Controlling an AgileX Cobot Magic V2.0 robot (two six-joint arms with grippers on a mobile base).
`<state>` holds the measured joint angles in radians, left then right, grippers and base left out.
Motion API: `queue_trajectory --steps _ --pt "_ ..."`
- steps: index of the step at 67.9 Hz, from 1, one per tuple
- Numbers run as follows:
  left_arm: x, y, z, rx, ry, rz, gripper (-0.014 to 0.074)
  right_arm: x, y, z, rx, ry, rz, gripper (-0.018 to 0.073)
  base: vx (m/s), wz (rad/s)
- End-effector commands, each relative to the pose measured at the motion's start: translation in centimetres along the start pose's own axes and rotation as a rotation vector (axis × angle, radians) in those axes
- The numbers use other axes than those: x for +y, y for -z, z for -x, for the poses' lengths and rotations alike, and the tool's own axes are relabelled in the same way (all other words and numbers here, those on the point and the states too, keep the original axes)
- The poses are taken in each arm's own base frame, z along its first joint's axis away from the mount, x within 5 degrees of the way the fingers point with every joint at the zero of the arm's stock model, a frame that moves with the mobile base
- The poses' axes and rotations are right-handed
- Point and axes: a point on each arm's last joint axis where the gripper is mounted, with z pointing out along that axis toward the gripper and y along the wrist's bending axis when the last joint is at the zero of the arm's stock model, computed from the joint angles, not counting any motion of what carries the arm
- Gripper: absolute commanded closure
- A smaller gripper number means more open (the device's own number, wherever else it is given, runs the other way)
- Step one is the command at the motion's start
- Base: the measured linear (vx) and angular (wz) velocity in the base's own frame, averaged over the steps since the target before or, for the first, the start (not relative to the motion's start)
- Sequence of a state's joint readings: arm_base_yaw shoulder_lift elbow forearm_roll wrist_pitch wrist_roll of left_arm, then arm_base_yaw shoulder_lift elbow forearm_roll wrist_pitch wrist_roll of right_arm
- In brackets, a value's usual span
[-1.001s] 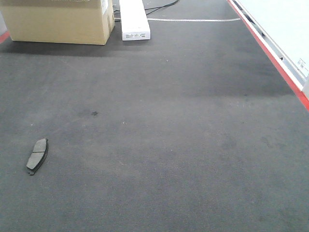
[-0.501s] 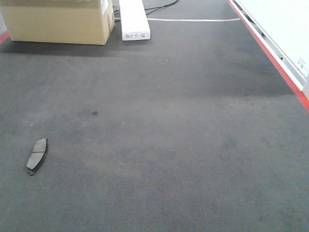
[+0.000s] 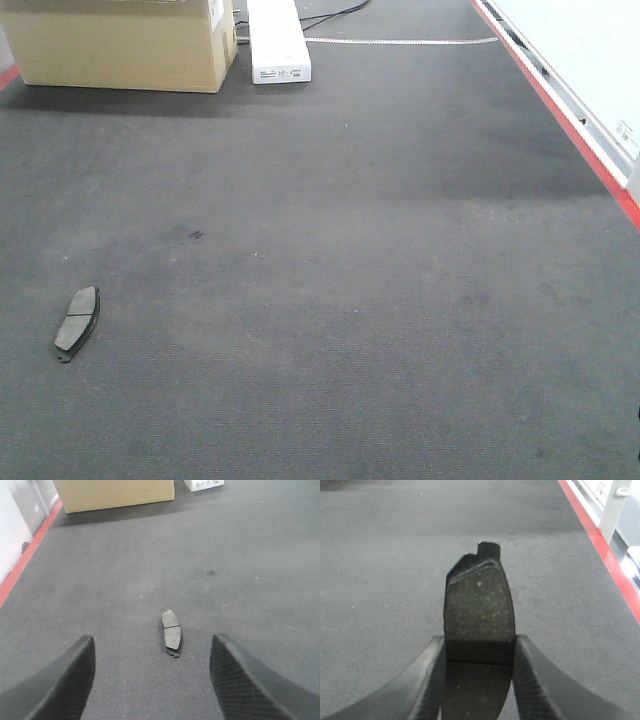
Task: Move and align brake pads A on conveyor
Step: 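Open the left gripper, release the pad, and raise it, then lower the right gripper with its brake pad onto the belt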
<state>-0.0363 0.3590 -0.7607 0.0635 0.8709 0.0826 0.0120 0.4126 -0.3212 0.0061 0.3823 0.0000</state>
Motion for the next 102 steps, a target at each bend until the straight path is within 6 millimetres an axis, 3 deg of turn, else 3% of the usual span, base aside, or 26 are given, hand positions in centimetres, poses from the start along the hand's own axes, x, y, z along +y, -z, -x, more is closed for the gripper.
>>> queue_trajectory --steps 1,64,81,90,102 --pt "0.1 0.1 1.1 -0.072 -0.005 0.005 0.0136 0.0 0.4 1.8 -0.120 0.006 -0.002 0.0564 0.00 0.00" --pt "0.1 0.1 1.1 -0.072 -0.005 0.005 0.0136 0.0 0.4 1.9 -0.124 0.006 -0.002 0.0564 0.00 0.00" --pt "0.1 0.1 1.1 -0.072 -0.005 0.005 0.0136 0.0 0.5 3.5 -0.198 0.006 -0.002 0.0564 0.00 0.00" --pt "0.1 0.1 1.1 -0.072 -0.005 0.005 0.0136 0.0 -1.0 5.5 -0.138 0.006 -0.002 0.0564 0.00 0.00" --pt "0.1 0.1 1.1 -0.072 -0.005 0.005 0.0136 0.0 -5.4 8.3 0.053 0.006 -0.002 0.0564 0.00 0.00"
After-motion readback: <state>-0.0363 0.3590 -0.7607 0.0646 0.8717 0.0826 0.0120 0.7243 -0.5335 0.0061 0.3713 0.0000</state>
